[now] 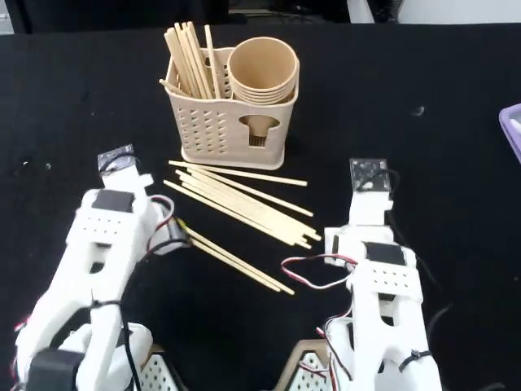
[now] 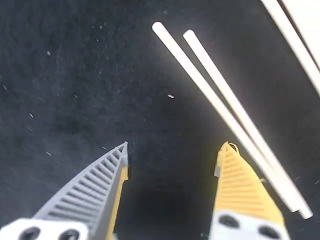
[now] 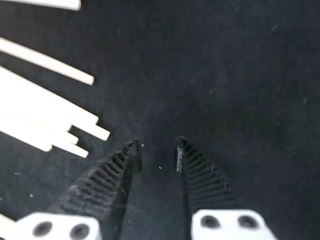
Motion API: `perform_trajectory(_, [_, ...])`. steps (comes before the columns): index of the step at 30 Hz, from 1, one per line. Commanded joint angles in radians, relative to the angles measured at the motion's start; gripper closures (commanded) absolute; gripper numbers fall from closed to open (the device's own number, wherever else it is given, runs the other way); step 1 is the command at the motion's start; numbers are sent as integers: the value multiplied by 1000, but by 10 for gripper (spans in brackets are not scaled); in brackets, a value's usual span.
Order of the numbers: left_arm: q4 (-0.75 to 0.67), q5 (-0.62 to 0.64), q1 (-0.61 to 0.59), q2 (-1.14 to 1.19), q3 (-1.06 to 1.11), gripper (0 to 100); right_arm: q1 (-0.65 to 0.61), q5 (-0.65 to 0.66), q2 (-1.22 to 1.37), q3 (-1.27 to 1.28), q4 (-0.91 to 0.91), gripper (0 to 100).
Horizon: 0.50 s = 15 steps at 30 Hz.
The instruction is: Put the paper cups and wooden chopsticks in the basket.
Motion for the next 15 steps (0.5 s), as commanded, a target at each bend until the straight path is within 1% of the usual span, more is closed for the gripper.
perform_trajectory(1, [-21,112,67,49,-136,718,12,-8,-30,-1,-28,881])
perform_trajectory(4, [-130,123,73,51,-120,718,12,-8,-30,-1,-28,881])
perform_trajectory(8, [-279,178,79,51,-19,715,11,-8,-28,-1,-28,881])
perform_trajectory(15, [-442,186,79,52,127,716,11,-8,-30,-1,-28,881])
